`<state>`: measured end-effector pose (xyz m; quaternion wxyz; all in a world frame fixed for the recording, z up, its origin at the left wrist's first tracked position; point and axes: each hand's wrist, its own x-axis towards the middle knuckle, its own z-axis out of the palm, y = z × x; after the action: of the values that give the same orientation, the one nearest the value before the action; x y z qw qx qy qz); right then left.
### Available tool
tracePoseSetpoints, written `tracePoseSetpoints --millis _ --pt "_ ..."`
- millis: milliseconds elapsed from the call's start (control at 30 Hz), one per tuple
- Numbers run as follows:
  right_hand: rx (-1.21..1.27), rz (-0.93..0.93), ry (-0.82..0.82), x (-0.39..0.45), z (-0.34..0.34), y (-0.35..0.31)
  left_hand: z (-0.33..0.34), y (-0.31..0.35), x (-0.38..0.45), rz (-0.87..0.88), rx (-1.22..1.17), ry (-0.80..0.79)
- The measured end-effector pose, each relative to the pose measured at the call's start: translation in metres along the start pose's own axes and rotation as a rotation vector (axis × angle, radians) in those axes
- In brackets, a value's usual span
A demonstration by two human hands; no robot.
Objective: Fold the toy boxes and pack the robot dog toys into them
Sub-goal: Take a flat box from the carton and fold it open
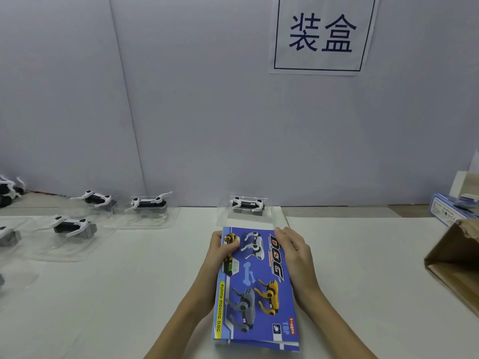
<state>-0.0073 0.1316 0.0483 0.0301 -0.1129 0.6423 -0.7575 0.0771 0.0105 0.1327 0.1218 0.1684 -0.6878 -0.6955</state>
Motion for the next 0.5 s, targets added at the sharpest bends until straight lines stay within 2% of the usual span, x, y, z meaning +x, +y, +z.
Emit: tracePoseSetpoints --millis 167,333,500 --pt "0.022 0.08 -0.085 -0.004 0.002 -0.005 -0.011 -0.009 0.004 -0.041 -0.019 -0.001" --pt "-0.006 0.054 -0.076 -0.005 0.003 -0.004 -0.022 -0.016 0.004 0.007 -0.201 0.003" --pt "-0.021 0.058 -0.07 -0.006 0.004 -0.005 -0.022 -0.017 0.008 0.041 -0.145 -0.022"
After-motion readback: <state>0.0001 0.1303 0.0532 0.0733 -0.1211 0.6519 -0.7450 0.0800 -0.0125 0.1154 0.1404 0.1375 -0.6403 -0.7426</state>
